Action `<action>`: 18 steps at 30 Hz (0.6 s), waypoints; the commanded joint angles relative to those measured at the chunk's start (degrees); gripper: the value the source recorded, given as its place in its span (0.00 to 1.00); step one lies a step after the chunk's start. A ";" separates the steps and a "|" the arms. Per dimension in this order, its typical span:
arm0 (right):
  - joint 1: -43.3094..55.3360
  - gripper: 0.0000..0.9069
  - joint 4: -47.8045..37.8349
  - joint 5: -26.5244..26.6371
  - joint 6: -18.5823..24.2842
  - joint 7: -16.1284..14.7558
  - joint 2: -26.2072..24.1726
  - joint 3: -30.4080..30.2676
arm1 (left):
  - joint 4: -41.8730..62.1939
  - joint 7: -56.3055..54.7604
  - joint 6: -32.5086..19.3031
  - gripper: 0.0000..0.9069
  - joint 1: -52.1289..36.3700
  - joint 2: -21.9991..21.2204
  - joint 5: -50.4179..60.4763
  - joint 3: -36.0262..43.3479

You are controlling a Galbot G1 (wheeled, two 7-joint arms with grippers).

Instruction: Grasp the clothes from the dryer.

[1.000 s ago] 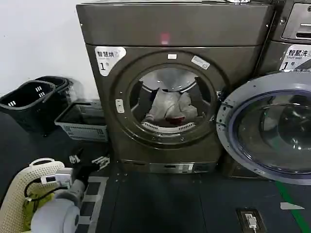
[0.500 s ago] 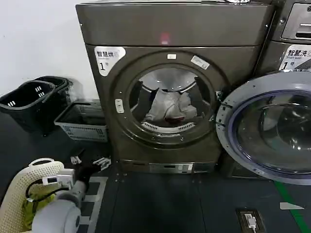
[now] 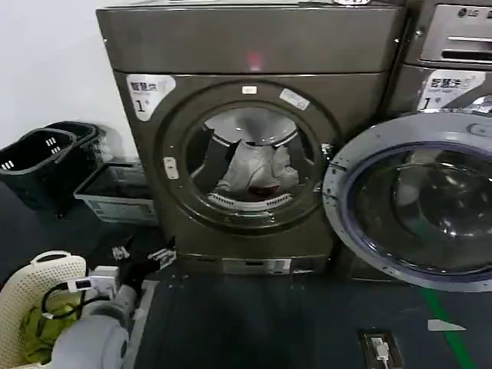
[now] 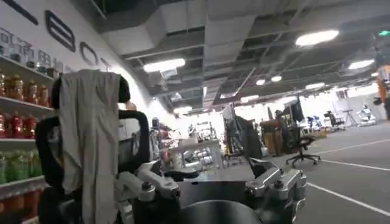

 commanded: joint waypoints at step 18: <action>-0.37 1.00 -0.30 -0.36 0.78 0.16 0.16 -0.41 | 0.11 -0.19 2.81 1.00 -0.57 0.02 -0.12 1.44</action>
